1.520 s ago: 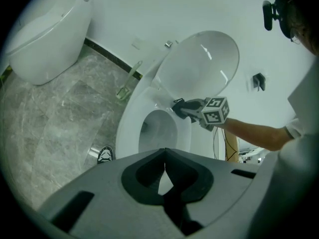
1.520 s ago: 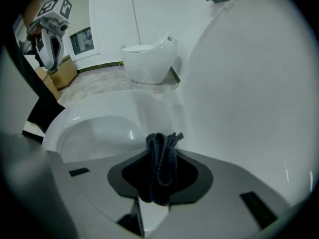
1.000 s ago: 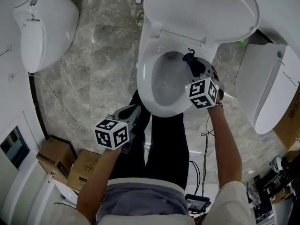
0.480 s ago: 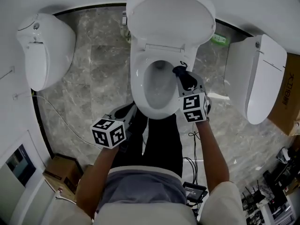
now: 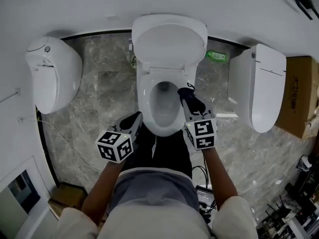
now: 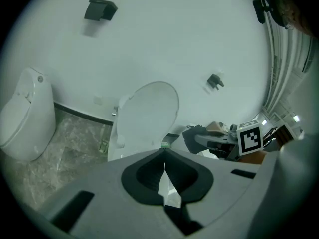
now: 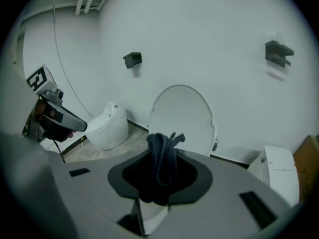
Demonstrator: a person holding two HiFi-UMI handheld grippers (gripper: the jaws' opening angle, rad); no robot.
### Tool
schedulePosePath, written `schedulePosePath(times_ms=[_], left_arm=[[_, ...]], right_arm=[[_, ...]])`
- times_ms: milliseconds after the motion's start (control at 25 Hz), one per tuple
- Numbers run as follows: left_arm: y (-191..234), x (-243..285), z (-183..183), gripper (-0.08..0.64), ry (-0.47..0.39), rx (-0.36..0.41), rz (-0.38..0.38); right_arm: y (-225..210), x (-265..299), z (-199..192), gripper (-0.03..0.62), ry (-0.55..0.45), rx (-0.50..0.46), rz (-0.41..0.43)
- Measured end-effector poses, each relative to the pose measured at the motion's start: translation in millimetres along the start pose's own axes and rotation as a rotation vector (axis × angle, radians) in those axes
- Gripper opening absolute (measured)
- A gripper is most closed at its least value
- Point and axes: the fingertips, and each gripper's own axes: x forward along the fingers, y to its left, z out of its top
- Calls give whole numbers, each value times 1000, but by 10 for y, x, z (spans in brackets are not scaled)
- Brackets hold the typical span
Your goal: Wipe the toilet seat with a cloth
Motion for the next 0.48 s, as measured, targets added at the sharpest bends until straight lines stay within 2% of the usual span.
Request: schedulePosePath(times_ms=[200, 480], left_arm=[[-289, -258, 399, 9, -81, 73, -49], [-628, -619, 896, 9, -193, 213, -101]], right_arm=[[122, -413, 342, 86, -67, 20, -16], [264, -959, 805, 86, -186, 74, -52]])
